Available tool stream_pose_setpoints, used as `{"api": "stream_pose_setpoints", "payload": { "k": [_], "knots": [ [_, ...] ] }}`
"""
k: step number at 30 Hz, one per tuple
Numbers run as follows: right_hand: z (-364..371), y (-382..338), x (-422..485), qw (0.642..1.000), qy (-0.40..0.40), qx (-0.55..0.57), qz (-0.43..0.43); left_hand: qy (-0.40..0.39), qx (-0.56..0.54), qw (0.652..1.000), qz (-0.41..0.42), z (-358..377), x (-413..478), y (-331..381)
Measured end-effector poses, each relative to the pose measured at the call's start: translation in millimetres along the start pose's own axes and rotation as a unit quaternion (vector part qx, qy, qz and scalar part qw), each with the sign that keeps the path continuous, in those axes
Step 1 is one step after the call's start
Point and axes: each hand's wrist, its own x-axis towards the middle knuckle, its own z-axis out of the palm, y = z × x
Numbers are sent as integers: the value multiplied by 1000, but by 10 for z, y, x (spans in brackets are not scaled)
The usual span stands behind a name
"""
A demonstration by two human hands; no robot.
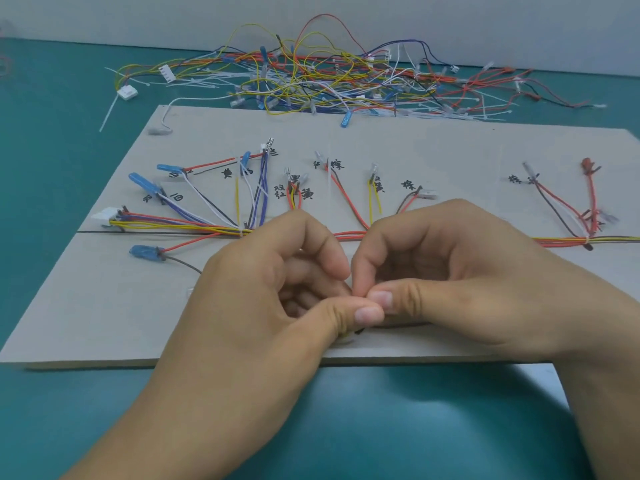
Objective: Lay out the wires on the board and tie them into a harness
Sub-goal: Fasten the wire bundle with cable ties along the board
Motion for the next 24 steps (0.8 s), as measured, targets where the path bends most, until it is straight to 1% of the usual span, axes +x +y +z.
{"api": "stream_pose_setpoints", "payload": {
  "k": [5,8,14,17,24],
  "knots": [
    [5,8,-4,1000,11,7,-3,-39,1,999,5,-47,-5,-37],
    [10,-6,-6,1000,11,17,-7,-30,-2,1000,3,-56,-2,-46],
    [12,-37,9,999,37,31,-13,2,-16,1000,-15,-25,3,-33],
    [18,-42,9,997,51,62,-12,5,-21,1000,-21,-10,15,-13],
    [63,-60,35,987,95,126,-40,5,-15,1000,-17,15,27,29]
  ]
}}
